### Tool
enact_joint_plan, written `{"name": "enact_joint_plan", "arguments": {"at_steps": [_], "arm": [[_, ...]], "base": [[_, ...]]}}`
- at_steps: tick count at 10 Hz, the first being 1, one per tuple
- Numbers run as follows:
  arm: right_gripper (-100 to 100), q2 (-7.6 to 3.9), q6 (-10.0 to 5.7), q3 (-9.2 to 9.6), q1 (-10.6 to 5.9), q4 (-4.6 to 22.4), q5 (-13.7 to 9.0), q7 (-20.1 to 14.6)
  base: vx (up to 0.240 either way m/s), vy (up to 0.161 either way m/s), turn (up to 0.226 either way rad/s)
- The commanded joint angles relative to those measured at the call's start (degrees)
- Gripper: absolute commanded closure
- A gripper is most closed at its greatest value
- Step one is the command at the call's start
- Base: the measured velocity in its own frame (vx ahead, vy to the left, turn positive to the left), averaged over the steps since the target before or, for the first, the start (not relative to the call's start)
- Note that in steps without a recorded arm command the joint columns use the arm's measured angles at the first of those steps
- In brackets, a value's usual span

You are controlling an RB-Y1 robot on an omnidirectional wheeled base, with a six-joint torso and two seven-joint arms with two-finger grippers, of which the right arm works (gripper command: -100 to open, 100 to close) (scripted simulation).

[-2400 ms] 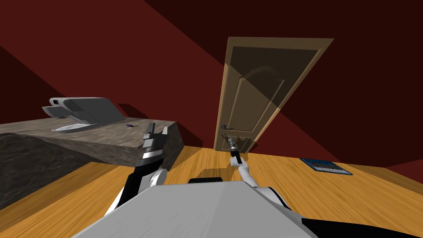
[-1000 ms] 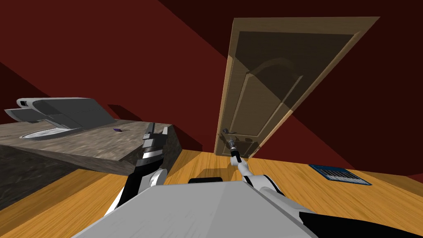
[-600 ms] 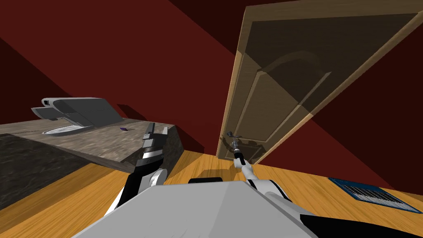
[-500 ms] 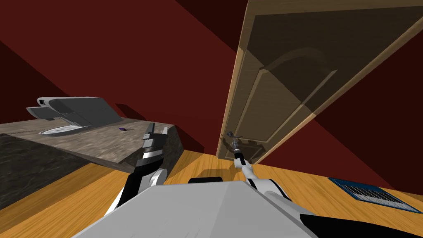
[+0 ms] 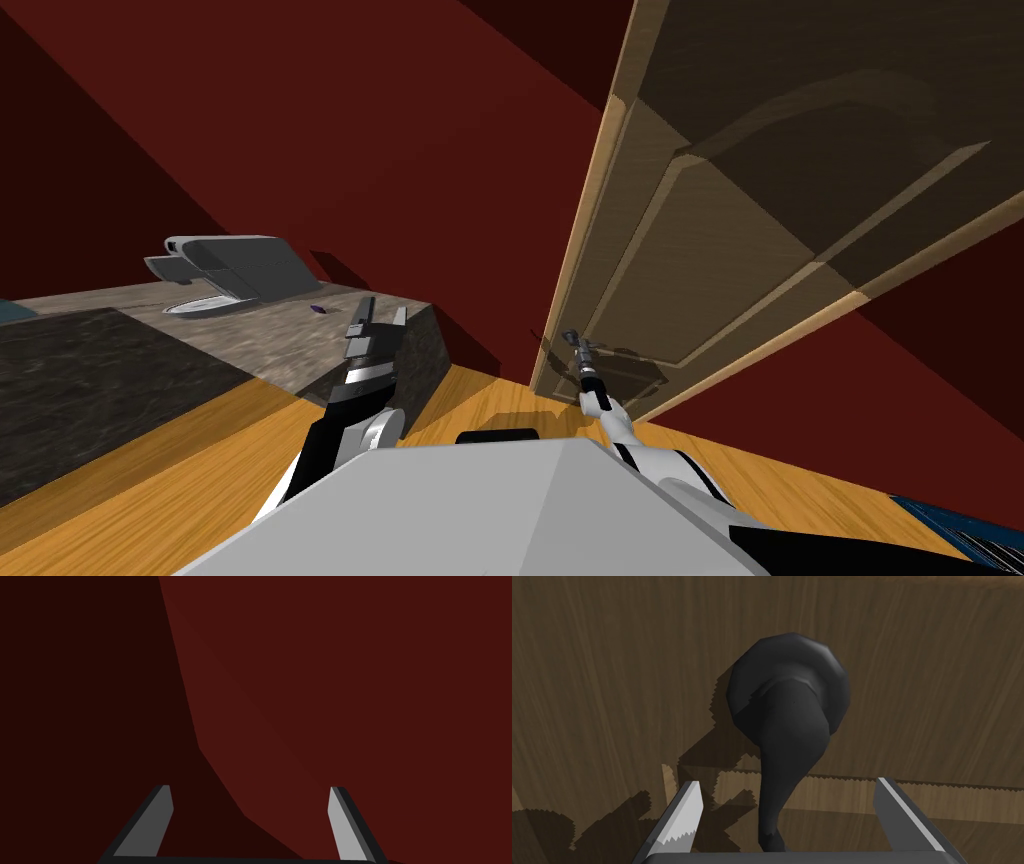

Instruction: Pull the door open

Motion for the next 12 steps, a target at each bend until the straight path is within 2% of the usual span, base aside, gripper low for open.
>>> {"name": "enact_joint_plan", "arguments": {"at_steps": [1,2,3,8,12], "arm": [[-100,-1.6,-0.59,-1.01,0.99,0.02,-0.04,-1.29],[-100,-0.93,-0.25,-0.56,0.03,1.14,-0.01,-0.54],[100,-0.93,-0.25,-0.56,0.03,1.14,-0.01,-0.54],[100,-0.93,-0.25,-0.56,0.03,1.14,-0.01,-0.54],[100,-2.18,-1.19,1.4,0.59,0.96,1.03,-3.14]], "base": [[0.149,-0.008,0.192],[0.082,-0.014,0.052],[-0.016,0.002,-0.046],[-0.015,0.001,-0.001],[-0.165,-0.047,0.112]]}}
